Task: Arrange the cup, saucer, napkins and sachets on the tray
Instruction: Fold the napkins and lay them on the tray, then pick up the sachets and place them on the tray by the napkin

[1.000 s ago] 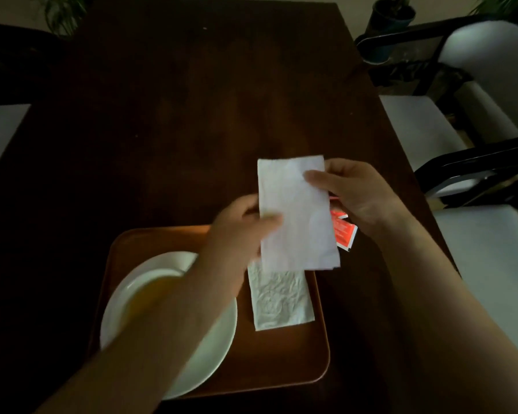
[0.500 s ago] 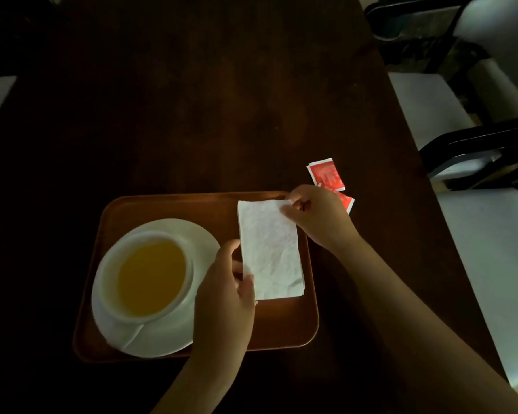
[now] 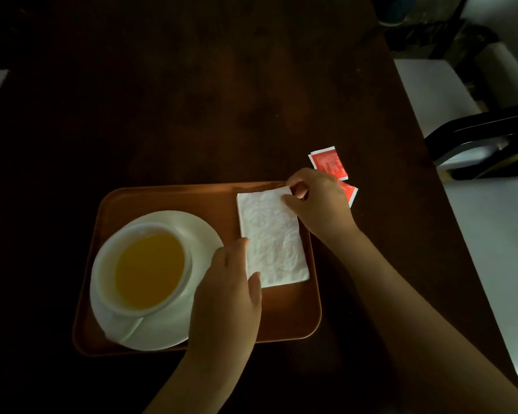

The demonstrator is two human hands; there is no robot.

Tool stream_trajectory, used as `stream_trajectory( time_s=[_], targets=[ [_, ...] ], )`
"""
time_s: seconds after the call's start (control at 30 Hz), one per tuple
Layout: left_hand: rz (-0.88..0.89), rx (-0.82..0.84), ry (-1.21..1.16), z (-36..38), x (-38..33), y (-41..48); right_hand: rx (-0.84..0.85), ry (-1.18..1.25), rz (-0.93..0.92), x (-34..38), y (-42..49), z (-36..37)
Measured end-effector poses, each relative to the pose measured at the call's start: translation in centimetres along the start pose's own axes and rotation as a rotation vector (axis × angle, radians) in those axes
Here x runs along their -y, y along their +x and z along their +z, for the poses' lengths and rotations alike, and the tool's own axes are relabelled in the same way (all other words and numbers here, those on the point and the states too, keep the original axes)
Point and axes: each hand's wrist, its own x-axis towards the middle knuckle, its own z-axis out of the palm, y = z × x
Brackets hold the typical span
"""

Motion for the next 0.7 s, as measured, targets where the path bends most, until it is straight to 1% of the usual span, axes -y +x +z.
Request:
stream_trajectory(
  time_s=[0.07, 0.17, 0.27, 0.37, 0.47, 0.57, 0.7],
  targets=[
    [0.034, -0.004, 0.019, -0.6, -0.3, -0.1, -0.032, 0.028, 0.03, -0.4, 0.3, -0.6],
    [0.117, -0.055, 0.06, -0.7, -1.2, 0.7, -0.09, -0.008, 0.121, -1.9, 0.9, -2.5],
    [0.241, -0.093, 0.119, -0.3, -3.0, 3.3, -0.08, -0.076, 0.193, -3.8, 1.1, -4.4],
    [0.302, -0.022, 0.095, 1.0, -5.3, 7.6, -0.079, -0.154, 0.249, -5.1, 0.4, -5.3],
    [0.364, 0.038, 0.199, 2.4, -8.0, 12.3, -0.071, -0.217, 0.259, -5.8, -0.6, -4.9],
    [0.427, 0.084, 0.253, 3.4, -10.4, 15.8, -0.057, -0.272, 0.27, -6.4, -1.2, -4.2],
    [0.47, 0.133, 0.308, 4.6, -11.4, 18.6, -0.076, -0.257, 0.288, -6.7, -1.4, -4.0]
  ],
)
